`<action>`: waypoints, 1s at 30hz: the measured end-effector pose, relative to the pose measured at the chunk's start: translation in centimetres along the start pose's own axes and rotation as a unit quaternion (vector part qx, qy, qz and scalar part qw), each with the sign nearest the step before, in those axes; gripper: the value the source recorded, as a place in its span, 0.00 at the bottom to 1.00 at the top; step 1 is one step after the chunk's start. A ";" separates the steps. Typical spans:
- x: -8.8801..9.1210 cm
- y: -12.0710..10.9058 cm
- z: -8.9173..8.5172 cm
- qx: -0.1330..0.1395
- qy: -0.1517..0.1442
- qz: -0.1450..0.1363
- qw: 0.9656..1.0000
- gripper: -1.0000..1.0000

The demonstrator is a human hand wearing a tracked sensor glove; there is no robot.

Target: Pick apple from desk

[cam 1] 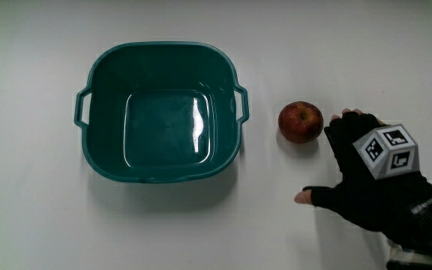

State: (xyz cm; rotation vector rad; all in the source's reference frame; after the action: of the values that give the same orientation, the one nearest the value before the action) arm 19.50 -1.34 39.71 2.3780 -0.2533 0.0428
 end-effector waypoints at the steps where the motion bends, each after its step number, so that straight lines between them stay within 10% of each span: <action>1: 0.1 0.4 -0.1 0.005 -0.005 -0.010 1.000 0.50; 30: 1.2 8.7 -0.7 -0.054 0.047 -0.017 0.997 0.50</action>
State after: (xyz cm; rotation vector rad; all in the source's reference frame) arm 18.97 -7.27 46.19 2.2663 -0.1662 0.1213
